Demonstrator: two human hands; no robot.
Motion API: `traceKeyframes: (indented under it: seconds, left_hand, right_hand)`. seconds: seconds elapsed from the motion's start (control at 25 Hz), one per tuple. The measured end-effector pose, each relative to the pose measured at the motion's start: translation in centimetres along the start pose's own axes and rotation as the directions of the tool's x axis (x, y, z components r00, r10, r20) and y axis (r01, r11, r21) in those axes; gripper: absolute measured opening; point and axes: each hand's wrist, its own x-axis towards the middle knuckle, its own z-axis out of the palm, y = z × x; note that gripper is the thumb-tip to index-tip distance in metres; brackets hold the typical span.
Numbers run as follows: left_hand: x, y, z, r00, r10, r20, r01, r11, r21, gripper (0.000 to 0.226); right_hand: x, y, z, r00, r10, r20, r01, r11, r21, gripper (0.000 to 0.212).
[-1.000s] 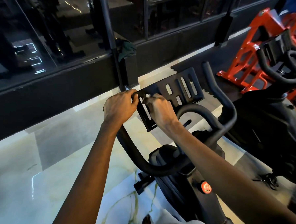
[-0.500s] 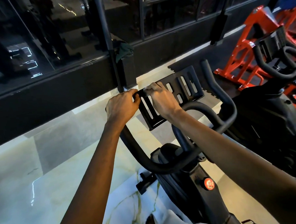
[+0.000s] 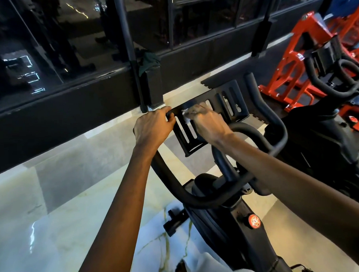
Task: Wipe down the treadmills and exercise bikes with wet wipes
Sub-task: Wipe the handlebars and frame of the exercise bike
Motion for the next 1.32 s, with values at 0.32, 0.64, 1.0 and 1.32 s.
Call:
traceKeyframes:
  seconds: [0.32,0.64,1.0,1.32]
  left_hand:
    - [-0.3,0.1,-0.5,1.0,-0.002,0.007,0.002,0.999,-0.033,0.04]
    - [-0.2,0.0,-0.6,1.0,-0.005,0.031,0.007,0.997,-0.076,0.04]
    - [0.1,0.1,-0.3,1.0,-0.006,0.027,0.007,0.999,-0.037,0.037]
    - [3.2,2.0,2.0,0.976,0.155,0.154,-0.137,0.983,-0.125,0.053]
  right_hand:
    - [-2.4,-2.5,2.0,0.968,0.209,0.141,-0.202,0.977,-0.064,0.025]
    - [-2.7,-2.0,2.5,0.923,0.296,0.247,-0.376,0.834,0.403,0.015]
    - [-3.4,-0.7,1.9,0.945,0.224,0.239,-0.32,0.784,0.532,0.015]
    - [-0.5,4.2,-0.3,0.874,0.448,-0.188,-0.278,0.779,0.562,0.03]
